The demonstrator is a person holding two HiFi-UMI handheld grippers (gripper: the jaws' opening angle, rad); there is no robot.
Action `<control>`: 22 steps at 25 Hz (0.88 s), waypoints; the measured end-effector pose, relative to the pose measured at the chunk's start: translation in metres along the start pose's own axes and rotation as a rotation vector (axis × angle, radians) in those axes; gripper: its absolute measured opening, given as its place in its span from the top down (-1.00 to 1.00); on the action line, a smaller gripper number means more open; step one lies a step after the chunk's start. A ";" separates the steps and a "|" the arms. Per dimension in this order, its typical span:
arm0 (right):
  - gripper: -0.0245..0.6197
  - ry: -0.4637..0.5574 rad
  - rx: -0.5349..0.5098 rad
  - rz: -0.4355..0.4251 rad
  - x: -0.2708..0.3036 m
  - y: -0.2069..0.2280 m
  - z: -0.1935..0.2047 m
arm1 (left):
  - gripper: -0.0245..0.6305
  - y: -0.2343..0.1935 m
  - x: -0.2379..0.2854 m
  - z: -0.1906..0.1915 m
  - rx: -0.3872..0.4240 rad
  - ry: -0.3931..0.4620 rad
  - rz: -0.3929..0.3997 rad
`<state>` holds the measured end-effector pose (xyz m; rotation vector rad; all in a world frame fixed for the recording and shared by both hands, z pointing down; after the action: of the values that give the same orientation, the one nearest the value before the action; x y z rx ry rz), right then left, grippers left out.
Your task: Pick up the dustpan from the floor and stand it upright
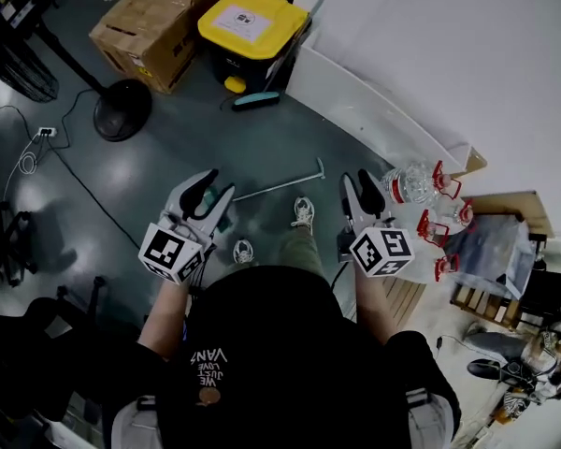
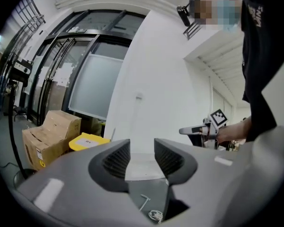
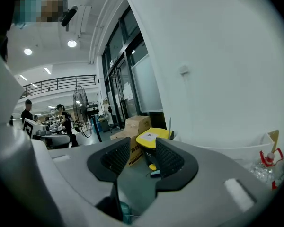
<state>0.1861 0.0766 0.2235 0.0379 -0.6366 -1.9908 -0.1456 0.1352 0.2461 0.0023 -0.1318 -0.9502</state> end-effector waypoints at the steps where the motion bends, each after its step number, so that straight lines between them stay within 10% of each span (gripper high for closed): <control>1: 0.48 -0.009 -0.004 -0.009 0.008 0.005 -0.003 | 0.42 -0.002 0.004 0.002 0.000 -0.004 -0.018; 22: 0.48 -0.356 -0.041 -0.028 0.168 0.167 0.033 | 0.42 -0.022 0.133 0.089 -0.067 -0.174 -0.199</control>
<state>0.2299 -0.1101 0.3670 -0.3407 -0.8239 -2.0541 -0.0971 0.0192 0.3478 -0.1309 -0.2641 -1.1526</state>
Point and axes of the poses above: the fingertips, and each gripper's own axes: x forward along the fingers, y to its right, z out of its underside, the point moved 8 cm from there along -x, backward along the fingers, and after that the axes turned 14 degrees about x, right-handed, at the moved point
